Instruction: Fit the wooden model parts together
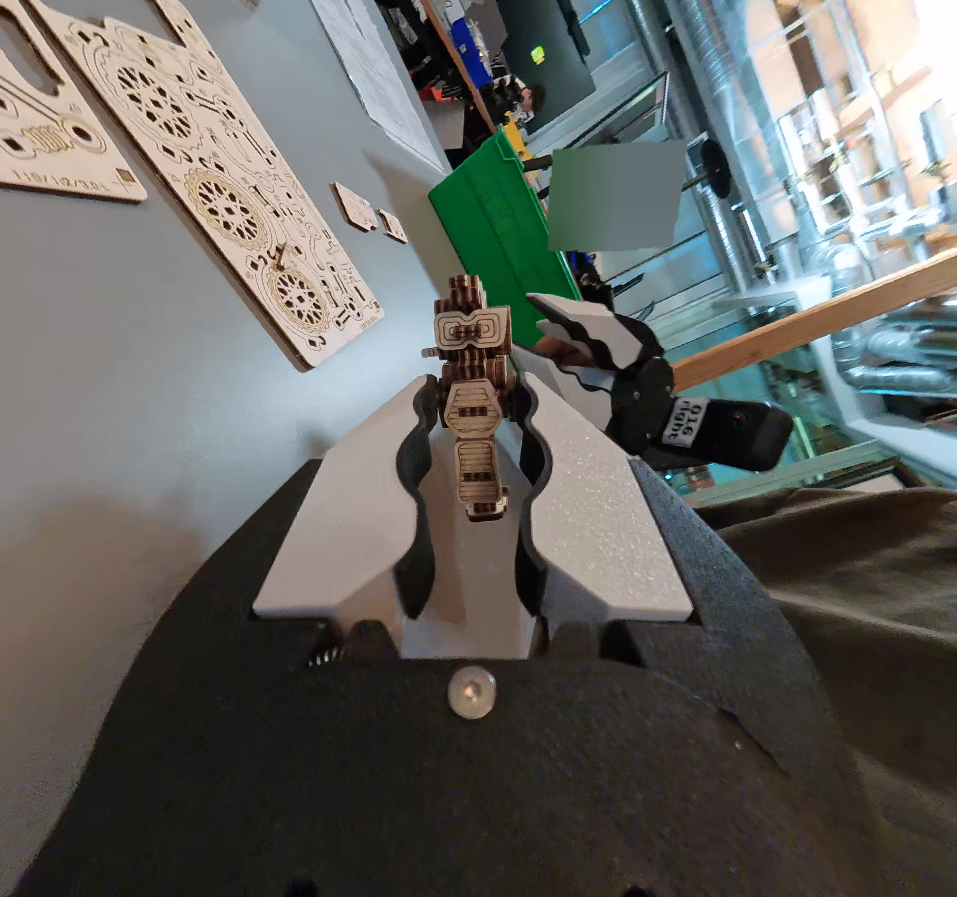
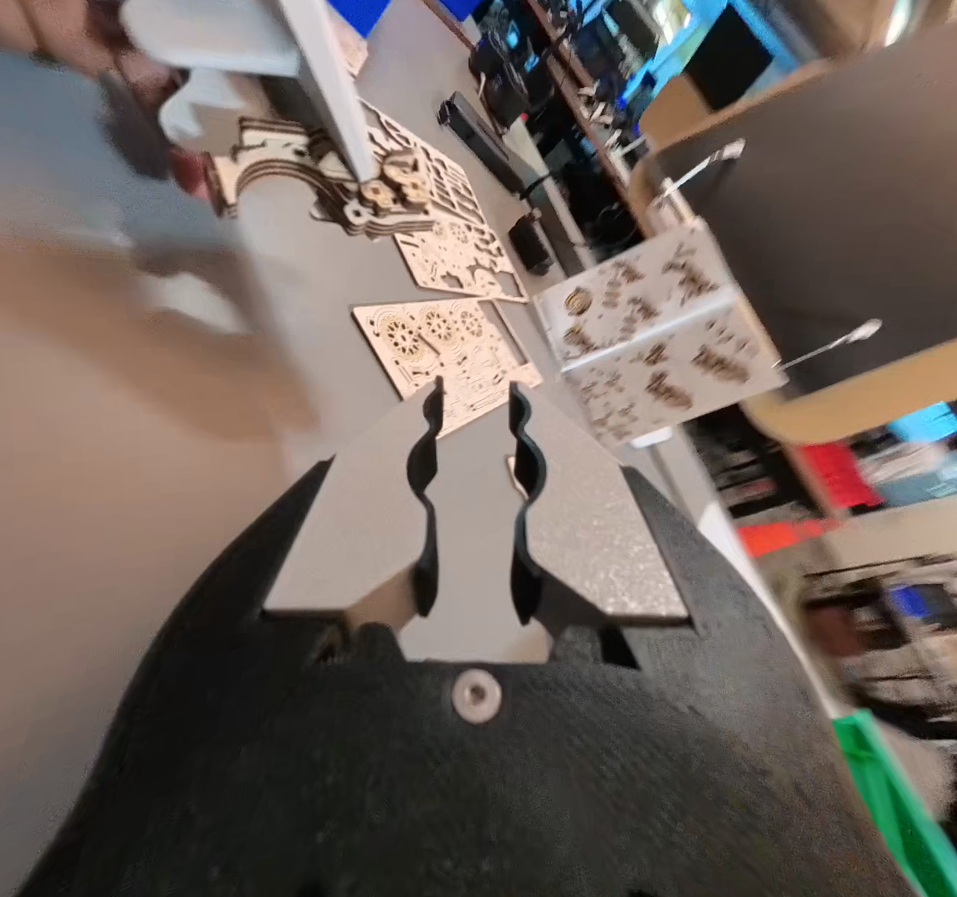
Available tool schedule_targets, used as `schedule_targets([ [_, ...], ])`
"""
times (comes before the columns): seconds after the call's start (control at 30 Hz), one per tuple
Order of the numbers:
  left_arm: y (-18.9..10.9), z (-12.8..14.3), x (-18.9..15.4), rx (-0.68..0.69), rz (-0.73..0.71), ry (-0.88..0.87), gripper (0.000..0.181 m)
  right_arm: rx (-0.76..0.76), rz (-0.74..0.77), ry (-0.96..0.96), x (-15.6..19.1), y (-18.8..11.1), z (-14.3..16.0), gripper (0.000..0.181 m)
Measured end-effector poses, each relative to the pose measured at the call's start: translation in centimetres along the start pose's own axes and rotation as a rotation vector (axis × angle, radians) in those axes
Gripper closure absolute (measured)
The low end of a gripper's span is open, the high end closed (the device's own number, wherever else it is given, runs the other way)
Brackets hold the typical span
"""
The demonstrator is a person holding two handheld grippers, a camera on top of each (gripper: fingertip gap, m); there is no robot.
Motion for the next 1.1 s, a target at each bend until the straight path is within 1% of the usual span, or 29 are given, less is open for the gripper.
schedule_targets([
  [0.1, 0.0, 0.1, 0.7, 0.003, -0.015, -0.037, 0.152, 0.041, -0.058, 0.257, -1.1, 1.0, 1.0, 0.166],
  [0.2, -0.3, -0.1, 1.4, 0.002, -0.047, -0.052, 0.153, 0.113, -0.128, 0.431, -2.3, 2.7, 2.2, 0.157],
  [0.23, -0.3, -0.2, 1.6, 0.002, -0.057, -0.056, 0.153, 0.141, -0.170, 0.477, -2.6, 3.3, 2.5, 0.154],
  [0.3, -0.5, -0.3, 2.0, 0.003, -0.071, -0.064, 0.153, 0.169, -0.271, 0.537, -3.1, 4.6, 2.7, 0.154],
  [0.37, -0.5, -0.4, 2.3, 0.001, -0.074, -0.079, 0.153, 0.180, -0.354, 0.527, -3.8, 6.1, 2.5, 0.159],
  [0.43, -0.5, -0.4, 2.5, 0.006, -0.076, -0.091, 0.153, 0.187, -0.448, 0.465, -4.2, 7.8, 2.1, 0.168],
  [0.47, -0.5, -0.4, 2.6, 0.008, -0.078, -0.094, 0.153, 0.197, -0.491, 0.434, -4.4, 8.7, 2.1, 0.169],
  [0.6, -0.4, -0.4, 2.8, 0.016, -0.065, -0.123, 0.153, 0.261, -0.648, 0.408, -4.7, 11.9, 2.2, 0.157],
  [0.7, -0.5, -0.5, 3.1, 0.008, -0.039, -0.168, 0.153, 0.303, -0.757, 0.411, -4.4, 13.4, 2.3, 0.152],
  [0.8, -0.6, -0.5, 3.4, -0.006, -0.007, -0.220, 0.153, 0.324, -0.805, 0.375, -4.3, 14.2, 2.4, 0.153],
  [0.83, -0.6, -0.6, 3.5, -0.008, 0.000, -0.230, 0.153, 0.328, -0.814, 0.371, -4.4, 14.4, 2.4, 0.156],
  [0.87, -0.6, -0.6, 3.5, -0.006, 0.004, -0.236, 0.153, 0.334, -0.821, 0.371, -4.4, 14.5, 2.4, 0.162],
  [0.9, -0.6, -0.5, 3.5, -0.001, 0.007, -0.237, 0.153, 0.340, -0.837, 0.365, -4.5, 14.6, 2.4, 0.176],
  [0.97, -0.5, -0.5, 3.5, 0.006, 0.007, -0.234, 0.153, 0.343, -0.845, 0.365, -4.5, 14.6, 2.4, 0.180],
  [1.1, -0.6, -0.6, 3.5, -0.004, -0.001, -0.229, 0.153, 0.338, -0.829, 0.395, -4.5, 13.8, 2.1, 0.180],
])
Point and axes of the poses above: each gripper's, where its closed fingertips meet, y out along the fingers, z out of its underside, x = y × z across the jaws, the point moved 9 cm from there along -y, back along the fingers, and after that the axes turned 15 degrees about y, right-handed, at the moved point
